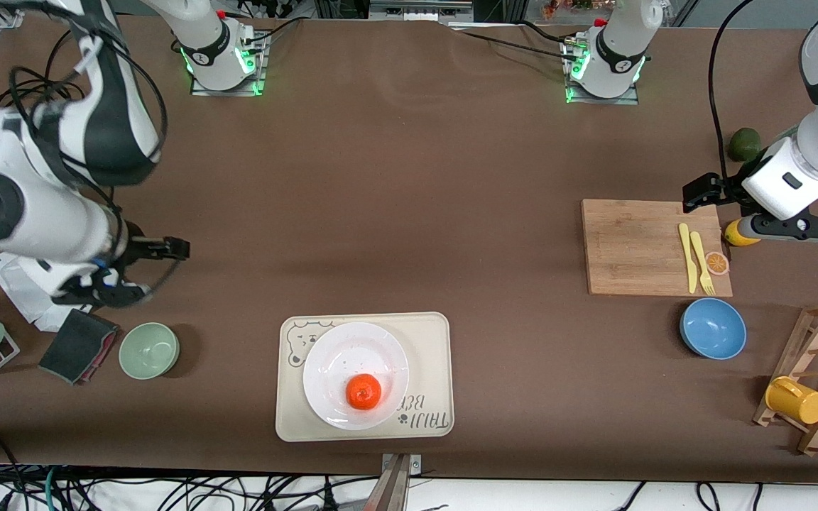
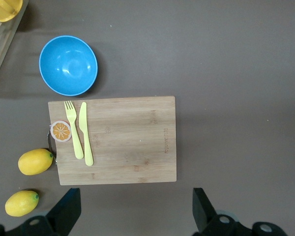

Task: Place orange and plate with both arms

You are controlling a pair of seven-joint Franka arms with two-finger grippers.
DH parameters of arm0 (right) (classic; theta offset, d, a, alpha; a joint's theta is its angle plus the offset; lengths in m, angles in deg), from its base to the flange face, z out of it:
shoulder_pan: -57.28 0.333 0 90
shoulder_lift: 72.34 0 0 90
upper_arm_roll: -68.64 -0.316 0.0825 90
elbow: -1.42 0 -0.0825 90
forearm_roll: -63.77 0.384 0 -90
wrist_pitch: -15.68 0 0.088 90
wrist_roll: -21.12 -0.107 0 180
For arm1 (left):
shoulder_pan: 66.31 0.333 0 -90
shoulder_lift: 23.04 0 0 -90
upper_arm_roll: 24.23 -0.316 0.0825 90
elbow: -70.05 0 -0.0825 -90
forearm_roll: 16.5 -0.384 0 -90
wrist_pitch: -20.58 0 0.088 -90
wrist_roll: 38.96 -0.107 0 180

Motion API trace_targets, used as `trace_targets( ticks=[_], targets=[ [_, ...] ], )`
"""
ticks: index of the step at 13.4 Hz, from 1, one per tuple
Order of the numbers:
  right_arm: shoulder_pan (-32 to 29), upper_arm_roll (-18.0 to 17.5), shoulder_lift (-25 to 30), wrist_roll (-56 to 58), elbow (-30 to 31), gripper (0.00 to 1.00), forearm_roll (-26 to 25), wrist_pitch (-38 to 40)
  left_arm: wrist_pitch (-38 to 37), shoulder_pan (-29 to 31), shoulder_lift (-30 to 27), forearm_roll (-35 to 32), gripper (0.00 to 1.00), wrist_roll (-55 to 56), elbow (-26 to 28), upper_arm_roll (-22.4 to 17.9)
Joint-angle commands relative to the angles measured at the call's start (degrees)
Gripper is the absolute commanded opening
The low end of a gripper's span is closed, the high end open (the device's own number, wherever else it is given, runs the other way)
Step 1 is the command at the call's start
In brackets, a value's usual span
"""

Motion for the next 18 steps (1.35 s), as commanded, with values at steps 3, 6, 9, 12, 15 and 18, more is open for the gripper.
trace_targets(
  ticks=[3, 6, 9, 12, 15, 18],
  targets=[
    [-6.0, -0.6, 13.1, 0.7, 7.7, 1.00, 0.0, 5.5, -0.8, 0.2, -0.3, 1.6, 1.00, -1.3, -0.3, -0.1],
    [-8.9, -0.4, 15.8, 0.9, 5.3, 1.00, -0.5, 10.5, -0.8, 0.2, -0.3, 1.6, 1.00, -1.3, -0.3, -0.1],
    [-9.0, -0.4, 16.0, 5.4, 3.5, 1.00, -0.2, 17.1, -0.8, 0.2, -0.3, 1.6, 1.00, -1.3, -0.3, -0.1],
    [-9.2, 1.3, 16.1, 5.7, 3.5, 1.00, 3.0, 14.2, -0.8, 0.2, -0.3, 1.6, 1.00, -1.3, -0.3, -0.1],
    [-9.4, 1.8, 16.1, 5.8, 3.5, 1.00, 3.7, 13.7, -0.8, 0.2, -0.3, 1.6, 1.00, -1.3, -0.3, -0.1],
    [-9.1, 1.7, 16.1, 5.7, 3.5, 1.00, 3.1, 13.7, -0.8, 0.2, -0.3, 1.6, 1.00, -1.3, -0.3, -0.1]
  ],
)
